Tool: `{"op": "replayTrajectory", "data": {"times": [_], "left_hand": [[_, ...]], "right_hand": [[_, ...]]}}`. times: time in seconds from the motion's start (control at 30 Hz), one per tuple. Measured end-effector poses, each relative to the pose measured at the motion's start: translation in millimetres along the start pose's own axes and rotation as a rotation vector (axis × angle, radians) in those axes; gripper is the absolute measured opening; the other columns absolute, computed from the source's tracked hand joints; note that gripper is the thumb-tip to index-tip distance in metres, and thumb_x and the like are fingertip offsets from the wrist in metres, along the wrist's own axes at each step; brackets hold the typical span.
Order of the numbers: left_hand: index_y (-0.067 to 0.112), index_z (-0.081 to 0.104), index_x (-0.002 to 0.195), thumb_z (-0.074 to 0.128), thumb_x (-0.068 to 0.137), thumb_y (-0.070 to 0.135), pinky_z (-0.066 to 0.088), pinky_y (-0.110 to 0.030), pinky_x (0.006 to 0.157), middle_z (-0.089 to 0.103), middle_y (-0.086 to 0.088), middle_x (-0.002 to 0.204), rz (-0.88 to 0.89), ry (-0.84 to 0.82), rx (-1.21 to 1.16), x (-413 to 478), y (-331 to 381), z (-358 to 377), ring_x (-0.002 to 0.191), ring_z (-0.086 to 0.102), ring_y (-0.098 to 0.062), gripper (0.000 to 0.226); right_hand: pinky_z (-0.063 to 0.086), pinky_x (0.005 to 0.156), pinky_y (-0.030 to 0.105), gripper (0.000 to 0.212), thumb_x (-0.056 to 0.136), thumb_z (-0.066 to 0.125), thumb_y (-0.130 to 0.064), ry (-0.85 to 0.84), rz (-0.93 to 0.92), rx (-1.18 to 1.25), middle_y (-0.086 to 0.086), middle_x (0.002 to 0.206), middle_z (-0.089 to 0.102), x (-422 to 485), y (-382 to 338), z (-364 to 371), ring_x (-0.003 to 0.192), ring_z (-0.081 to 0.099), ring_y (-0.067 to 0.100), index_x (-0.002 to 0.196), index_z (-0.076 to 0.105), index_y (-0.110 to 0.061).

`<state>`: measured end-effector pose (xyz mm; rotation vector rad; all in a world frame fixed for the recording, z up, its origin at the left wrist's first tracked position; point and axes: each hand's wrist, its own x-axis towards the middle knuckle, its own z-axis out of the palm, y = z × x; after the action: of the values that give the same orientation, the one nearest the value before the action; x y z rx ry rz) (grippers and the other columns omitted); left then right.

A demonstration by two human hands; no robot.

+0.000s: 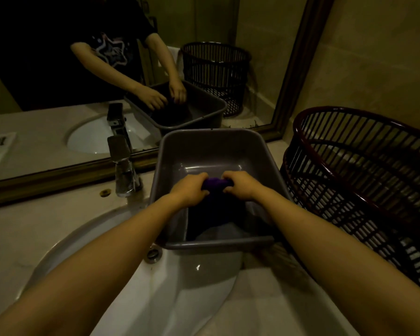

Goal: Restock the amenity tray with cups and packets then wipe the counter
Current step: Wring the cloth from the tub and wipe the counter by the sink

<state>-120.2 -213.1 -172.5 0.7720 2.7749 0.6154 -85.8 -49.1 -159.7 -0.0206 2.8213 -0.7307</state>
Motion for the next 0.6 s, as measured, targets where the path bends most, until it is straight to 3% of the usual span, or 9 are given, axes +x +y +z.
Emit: {"op": "replayTrajectory", "data": {"times": [0.17, 0.3, 0.5, 0.6], "left_hand": [[0.018, 0.052, 0.111, 0.058, 0.083, 0.023, 0.046, -0.036, 0.080, 0.063, -0.011, 0.110, 0.101, 0.156, 0.018, -22, 5, -23, 0.096, 0.060, -0.026, 0.029], [0.023, 0.052, 0.108, 0.057, 0.084, 0.022, 0.044, -0.031, 0.074, 0.062, -0.005, 0.105, 0.181, 0.216, -0.015, -44, 9, -49, 0.083, 0.053, -0.012, 0.025], [0.022, 0.055, 0.109, 0.057, 0.084, 0.020, 0.040, -0.028, 0.076, 0.062, -0.004, 0.106, 0.334, 0.351, -0.054, -95, 15, -92, 0.087, 0.051, -0.009, 0.025], [0.021, 0.056, 0.110, 0.057, 0.085, 0.021, 0.044, -0.033, 0.079, 0.062, -0.005, 0.107, 0.392, 0.409, -0.045, -125, 12, -114, 0.092, 0.055, -0.016, 0.026]], "right_hand": [[0.048, 0.078, 0.037, 0.018, 0.088, 0.053, -0.016, 0.182, -0.023, -0.009, 0.012, 0.107, 0.062, -31, -26, -11, 0.092, 0.059, 0.025, 0.105, 0.053, -0.020], [0.051, 0.085, 0.045, 0.022, 0.089, 0.051, -0.017, 0.279, -0.011, -0.032, 0.011, 0.109, 0.063, -62, -57, -22, 0.096, 0.060, 0.027, 0.111, 0.052, -0.020], [0.049, 0.088, 0.049, 0.024, 0.090, 0.052, -0.017, 0.466, -0.021, -0.003, 0.012, 0.111, 0.062, -113, -108, -27, 0.099, 0.059, 0.028, 0.114, 0.053, -0.017], [0.048, 0.088, 0.049, 0.024, 0.090, 0.053, -0.018, 0.576, -0.050, 0.045, 0.012, 0.111, 0.062, -137, -135, -20, 0.101, 0.058, 0.029, 0.114, 0.055, -0.016]]}}
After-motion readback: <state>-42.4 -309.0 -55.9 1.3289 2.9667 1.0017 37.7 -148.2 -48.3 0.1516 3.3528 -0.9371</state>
